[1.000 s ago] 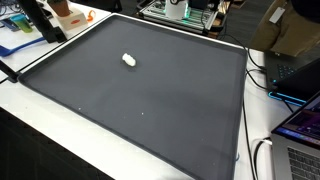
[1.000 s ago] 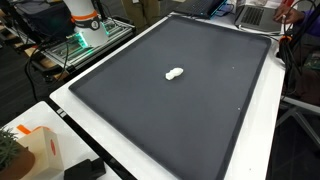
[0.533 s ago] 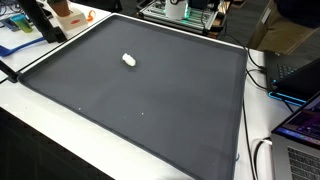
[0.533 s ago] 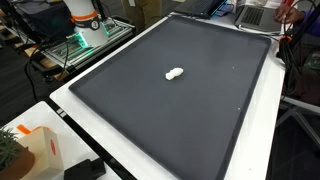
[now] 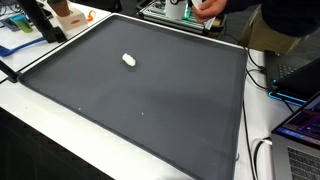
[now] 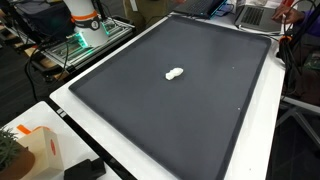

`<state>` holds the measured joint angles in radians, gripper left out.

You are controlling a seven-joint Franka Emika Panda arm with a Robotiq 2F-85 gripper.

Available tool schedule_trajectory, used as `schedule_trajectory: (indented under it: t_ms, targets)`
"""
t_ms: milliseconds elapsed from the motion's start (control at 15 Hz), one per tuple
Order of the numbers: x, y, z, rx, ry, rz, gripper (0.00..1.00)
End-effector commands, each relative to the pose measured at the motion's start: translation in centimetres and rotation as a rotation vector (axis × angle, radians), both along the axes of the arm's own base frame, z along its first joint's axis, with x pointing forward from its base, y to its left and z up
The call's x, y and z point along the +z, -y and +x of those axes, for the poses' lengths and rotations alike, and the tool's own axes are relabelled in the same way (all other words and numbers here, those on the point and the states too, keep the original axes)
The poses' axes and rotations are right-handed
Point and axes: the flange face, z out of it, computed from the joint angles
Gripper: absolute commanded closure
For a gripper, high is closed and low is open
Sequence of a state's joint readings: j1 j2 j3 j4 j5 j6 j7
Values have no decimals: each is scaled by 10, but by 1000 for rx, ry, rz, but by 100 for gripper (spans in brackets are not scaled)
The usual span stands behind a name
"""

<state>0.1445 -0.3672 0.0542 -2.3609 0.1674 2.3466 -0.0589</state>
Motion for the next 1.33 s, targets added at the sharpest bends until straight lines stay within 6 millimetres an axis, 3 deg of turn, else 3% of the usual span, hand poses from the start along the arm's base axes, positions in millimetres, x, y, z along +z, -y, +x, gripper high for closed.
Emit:
schedule_trajectory:
  t_ms: [0,600,867,1000,1267]
  targets:
    - [13,-8,9,-24,-8,6,0]
    - [25,-19,22,-55,-45,22,1]
    - [26,-20,26,-52,-50,17,23]
    - [26,-20,27,-54,-51,15,44]
    - [27,-20,29,-54,-53,14,75]
